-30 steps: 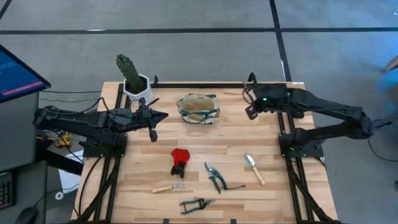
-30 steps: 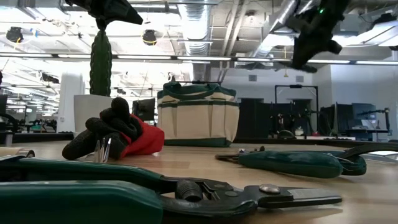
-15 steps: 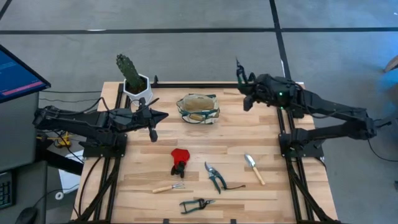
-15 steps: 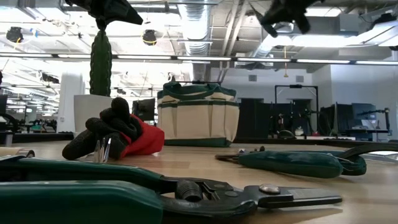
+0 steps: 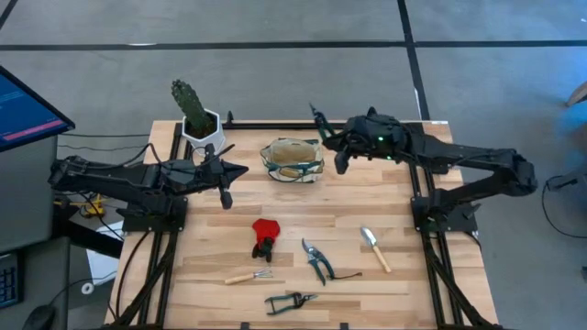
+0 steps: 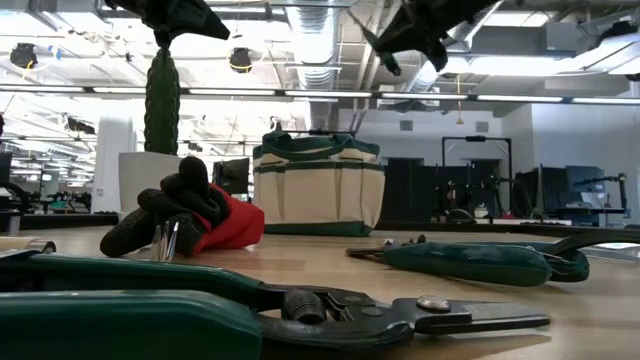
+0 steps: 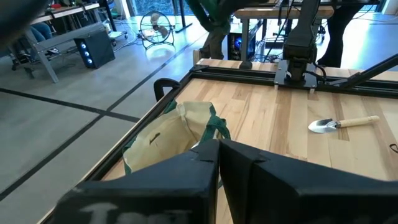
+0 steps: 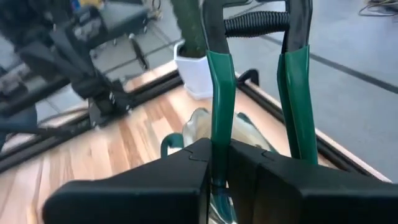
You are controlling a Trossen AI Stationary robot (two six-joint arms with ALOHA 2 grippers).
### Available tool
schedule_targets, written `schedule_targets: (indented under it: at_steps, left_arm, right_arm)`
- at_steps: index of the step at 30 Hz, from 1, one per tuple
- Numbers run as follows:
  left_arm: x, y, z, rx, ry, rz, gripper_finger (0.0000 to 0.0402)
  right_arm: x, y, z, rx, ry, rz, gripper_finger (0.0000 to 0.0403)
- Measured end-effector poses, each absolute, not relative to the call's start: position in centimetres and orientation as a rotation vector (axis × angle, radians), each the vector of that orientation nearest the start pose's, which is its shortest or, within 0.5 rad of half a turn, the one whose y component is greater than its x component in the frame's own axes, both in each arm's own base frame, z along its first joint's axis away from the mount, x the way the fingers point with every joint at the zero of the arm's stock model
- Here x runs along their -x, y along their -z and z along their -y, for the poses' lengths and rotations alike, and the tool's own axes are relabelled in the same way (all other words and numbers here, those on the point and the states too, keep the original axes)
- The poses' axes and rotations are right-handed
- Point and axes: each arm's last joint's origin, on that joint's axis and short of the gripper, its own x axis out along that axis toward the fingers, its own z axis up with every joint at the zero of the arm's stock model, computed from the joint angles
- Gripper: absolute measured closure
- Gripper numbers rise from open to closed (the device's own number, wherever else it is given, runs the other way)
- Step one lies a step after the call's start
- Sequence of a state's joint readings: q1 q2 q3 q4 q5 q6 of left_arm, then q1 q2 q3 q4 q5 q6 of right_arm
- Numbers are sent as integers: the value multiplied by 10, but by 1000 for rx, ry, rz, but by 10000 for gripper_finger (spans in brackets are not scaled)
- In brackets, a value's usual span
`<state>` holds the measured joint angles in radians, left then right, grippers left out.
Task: Pick & Place Garden tools in Gardening bag
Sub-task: Put the top garden pruner into the gardening bag
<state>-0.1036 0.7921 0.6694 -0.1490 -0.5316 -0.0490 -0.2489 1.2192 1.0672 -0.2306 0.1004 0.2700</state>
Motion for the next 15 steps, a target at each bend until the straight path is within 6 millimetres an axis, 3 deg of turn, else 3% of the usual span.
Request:
schedule_targets:
  at_steps: [6,15]
  left_arm:
    - [-175,-296,3,-37,-431,-249,398]
    - [-175,-296,3,-37,-430,-250,398]
  right_arm:
    - [-295,-350,76,-209,315,-377,384]
    - [-342,-352,91,-35,252,-672,384]
